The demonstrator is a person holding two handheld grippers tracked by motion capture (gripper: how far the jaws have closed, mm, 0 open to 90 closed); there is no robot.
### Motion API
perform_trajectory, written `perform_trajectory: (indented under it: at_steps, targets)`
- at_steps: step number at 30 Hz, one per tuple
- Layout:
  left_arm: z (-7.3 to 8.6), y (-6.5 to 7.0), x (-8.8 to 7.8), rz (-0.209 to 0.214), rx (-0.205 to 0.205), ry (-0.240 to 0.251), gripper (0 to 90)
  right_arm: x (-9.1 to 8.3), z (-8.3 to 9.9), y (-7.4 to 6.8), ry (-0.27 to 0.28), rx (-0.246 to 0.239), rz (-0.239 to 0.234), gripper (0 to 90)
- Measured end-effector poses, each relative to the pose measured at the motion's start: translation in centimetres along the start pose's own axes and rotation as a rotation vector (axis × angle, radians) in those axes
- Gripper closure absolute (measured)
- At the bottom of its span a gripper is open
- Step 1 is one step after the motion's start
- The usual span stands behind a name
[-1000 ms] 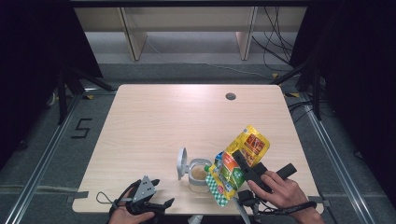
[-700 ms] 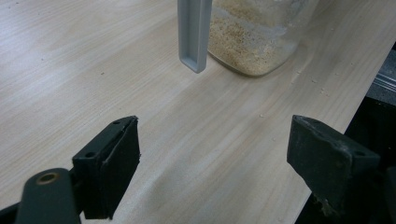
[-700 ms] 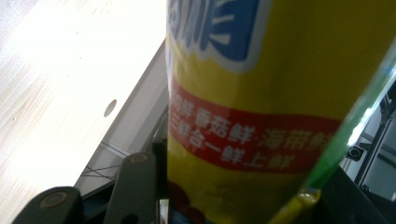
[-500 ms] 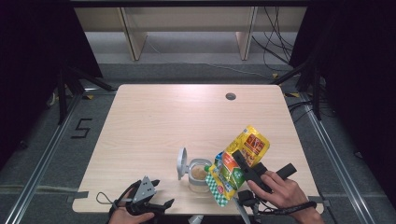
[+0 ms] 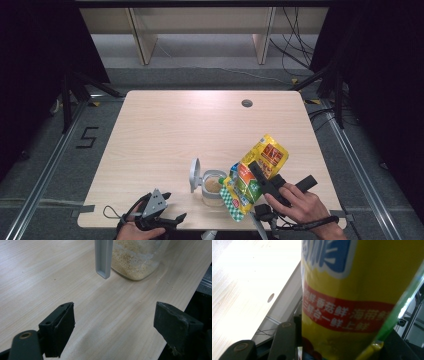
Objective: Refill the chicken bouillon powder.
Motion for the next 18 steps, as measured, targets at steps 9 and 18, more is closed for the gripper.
perform_trajectory:
  at_steps: [9, 18]
  targets:
    - [0.16, -0.05, -0.11, 0.003, 0.020, -0.020, 16.7, 0.03, 0.02, 0.01, 0.000, -0.010, -0.004, 58.5]
    - [0.06, -0.17, -0.11, -0.005, 0.019, -0.013, 16.8, 0.03, 0.05, -0.03, 0.001, -0.004, -0.004, 58.7]
Point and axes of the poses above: each handheld gripper's, and its own axes: x roughly forward along the jaws, z roughly out of its underside, y roughly to its right, the point moved 6 cm from there along x, roughly forward along the jaws, and after that the axes turned 2 degrees about -y, right-handed, at the moved point
